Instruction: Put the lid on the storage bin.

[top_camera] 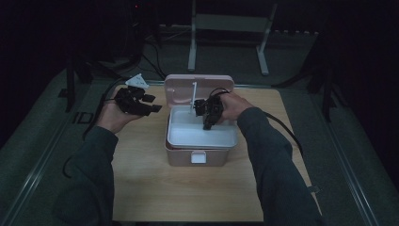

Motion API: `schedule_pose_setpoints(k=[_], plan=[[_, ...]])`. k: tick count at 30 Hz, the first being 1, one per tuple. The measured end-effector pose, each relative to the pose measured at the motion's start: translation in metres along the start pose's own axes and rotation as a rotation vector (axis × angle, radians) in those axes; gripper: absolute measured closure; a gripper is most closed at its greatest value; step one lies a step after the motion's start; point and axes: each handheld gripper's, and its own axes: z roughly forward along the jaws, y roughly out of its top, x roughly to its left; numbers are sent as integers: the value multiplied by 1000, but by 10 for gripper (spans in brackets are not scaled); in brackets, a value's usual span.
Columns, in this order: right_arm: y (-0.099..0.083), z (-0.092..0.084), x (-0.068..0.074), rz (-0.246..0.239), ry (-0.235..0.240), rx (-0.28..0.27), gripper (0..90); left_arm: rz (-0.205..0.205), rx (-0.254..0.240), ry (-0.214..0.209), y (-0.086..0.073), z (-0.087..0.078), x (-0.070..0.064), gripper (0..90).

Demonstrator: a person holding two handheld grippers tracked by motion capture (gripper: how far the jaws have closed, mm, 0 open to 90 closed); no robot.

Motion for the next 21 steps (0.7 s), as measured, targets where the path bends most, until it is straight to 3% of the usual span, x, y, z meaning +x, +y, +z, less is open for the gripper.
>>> schedule_pose_setpoints(k=[7, 13, 21], plan=[[16, 3, -1, -21, -1, 8, 894, 4, 2, -4, 0, 1, -1, 506], [13, 6, -3, -5, -1, 34, 895, -1, -1, -3, -1, -1, 0, 506], [11, 8, -3, -10, -3, 11, 894, 6, 2, -8, 2, 3, -1, 506]])
